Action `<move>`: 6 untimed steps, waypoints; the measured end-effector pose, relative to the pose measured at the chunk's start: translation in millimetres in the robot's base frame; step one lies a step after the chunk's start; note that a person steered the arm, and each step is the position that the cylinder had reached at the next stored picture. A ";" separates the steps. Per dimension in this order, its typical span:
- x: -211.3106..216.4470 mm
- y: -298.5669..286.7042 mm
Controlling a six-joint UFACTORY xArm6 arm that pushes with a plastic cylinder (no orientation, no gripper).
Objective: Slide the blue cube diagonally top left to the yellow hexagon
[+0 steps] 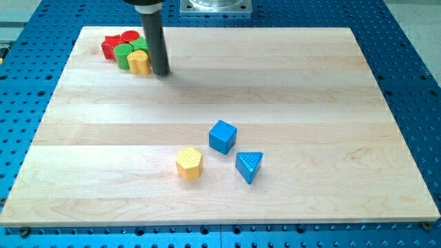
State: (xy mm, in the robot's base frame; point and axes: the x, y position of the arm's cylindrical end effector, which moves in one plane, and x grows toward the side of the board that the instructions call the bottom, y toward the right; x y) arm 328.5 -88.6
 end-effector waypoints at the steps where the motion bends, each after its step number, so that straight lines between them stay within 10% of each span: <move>1: 5.3 92.5; 3: 139.4 191.6; 6: 172.6 121.7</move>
